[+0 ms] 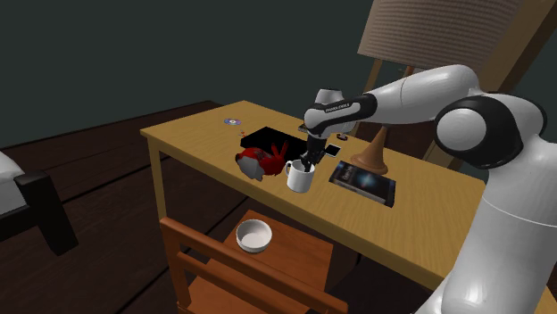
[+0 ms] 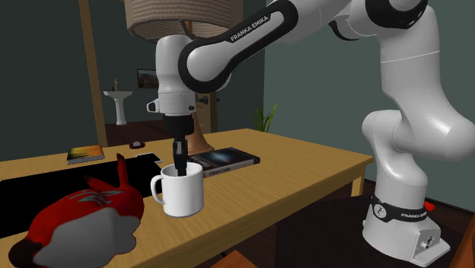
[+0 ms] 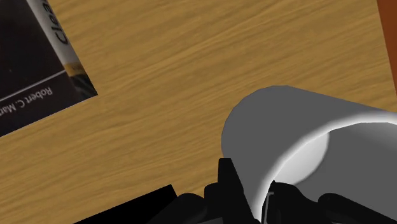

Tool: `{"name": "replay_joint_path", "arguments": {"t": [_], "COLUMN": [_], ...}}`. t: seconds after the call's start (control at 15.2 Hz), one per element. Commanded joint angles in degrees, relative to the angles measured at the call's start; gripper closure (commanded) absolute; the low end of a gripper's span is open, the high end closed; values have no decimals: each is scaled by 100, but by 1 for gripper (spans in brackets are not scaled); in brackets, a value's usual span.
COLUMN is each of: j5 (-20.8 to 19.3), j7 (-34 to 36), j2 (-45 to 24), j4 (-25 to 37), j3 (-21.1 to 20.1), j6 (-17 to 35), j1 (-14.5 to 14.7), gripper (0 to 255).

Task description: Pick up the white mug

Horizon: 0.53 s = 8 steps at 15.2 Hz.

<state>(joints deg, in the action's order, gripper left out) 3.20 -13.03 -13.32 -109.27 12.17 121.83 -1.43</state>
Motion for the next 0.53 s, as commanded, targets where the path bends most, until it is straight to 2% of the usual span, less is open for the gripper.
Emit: {"name": "replay_joint_path", "arguments": {"t": [0.0,0.26,0.46], "j5": [1,-2,-29], "j7": [0,3,21], "j2": [-2,7,101], "j4": [-2,-4,112], "j3": [-1,-2,6], "j6": [1,-6,-213], "j1": [1,3,9], "gripper": [255,255,255]}}
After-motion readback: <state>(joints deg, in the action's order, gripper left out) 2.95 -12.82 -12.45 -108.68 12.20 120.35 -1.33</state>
